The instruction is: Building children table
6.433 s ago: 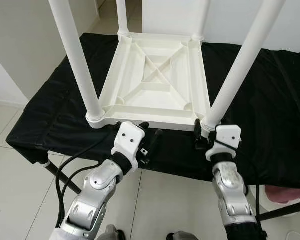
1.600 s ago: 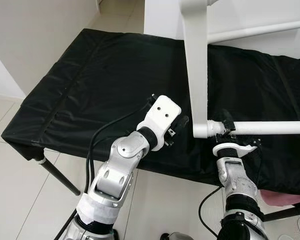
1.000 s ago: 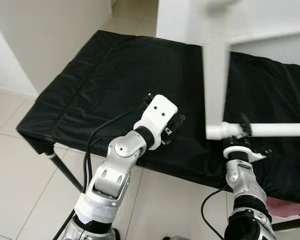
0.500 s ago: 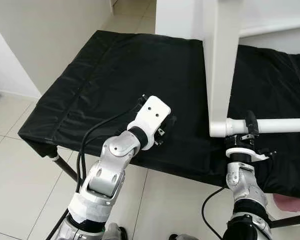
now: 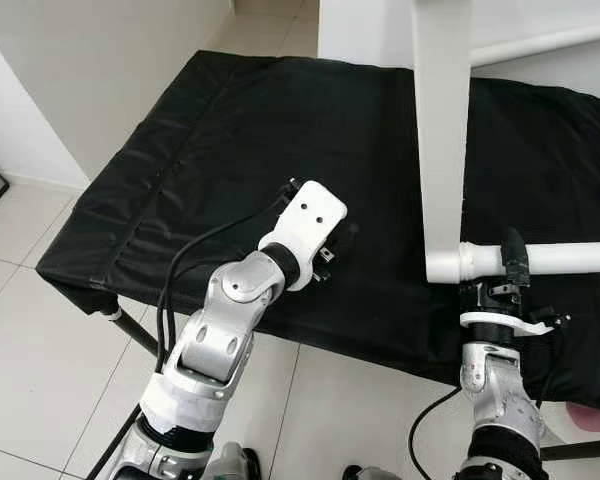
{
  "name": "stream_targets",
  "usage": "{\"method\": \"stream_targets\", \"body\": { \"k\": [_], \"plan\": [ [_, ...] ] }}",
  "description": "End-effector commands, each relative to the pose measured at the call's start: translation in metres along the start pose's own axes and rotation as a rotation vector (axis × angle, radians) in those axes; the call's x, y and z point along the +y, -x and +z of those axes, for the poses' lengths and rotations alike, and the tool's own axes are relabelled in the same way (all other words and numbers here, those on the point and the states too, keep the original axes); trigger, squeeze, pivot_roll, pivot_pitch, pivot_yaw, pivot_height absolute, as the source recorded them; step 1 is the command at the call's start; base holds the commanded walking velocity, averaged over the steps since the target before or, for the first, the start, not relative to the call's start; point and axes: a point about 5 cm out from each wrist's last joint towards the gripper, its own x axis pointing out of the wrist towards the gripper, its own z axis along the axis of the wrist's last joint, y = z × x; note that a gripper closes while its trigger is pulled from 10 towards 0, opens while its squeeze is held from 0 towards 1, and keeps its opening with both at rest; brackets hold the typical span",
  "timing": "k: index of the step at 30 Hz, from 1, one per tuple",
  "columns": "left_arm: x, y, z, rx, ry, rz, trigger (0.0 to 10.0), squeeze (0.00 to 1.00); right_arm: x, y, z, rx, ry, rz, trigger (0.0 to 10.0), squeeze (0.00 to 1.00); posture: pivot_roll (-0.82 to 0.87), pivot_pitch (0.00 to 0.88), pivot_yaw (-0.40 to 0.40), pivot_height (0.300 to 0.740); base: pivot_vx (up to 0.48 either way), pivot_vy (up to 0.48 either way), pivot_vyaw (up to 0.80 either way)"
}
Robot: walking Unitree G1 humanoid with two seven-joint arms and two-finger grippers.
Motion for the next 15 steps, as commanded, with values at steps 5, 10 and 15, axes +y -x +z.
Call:
{"method": "stream_targets", "body": {
  "k": [5, 10, 15],
  "plan": [
    [0.0, 0.0, -0.004, 0.019, -0.001, 0.006, 10.0, 0.0, -0.027, 0.046, 0.022, -0.147, -0.021, -0.206, 10.0, 0.0, -0.05, 0.144, 0.117, 0.74, 0.0, 0.0, 0.0],
    [0.0, -0.001, -0.004, 0.021, -0.003, 0.004, 10.0, 0.0, -0.023, 0.049, 0.024, -0.17, -0.017, -0.188, 0.0, 0.0, -0.05, 0.144, 0.117, 0.74, 0.0, 0.0, 0.0],
    [0.0, -0.002, -0.003, 0.016, -0.009, 0.0, 10.0, 0.0, -0.02, 0.046, 0.02, -0.124, 0.037, -0.172, 0.0, 0.0, -0.05, 0.143, 0.122, 0.74, 0.0, 0.0, 0.0]
  ]
}}
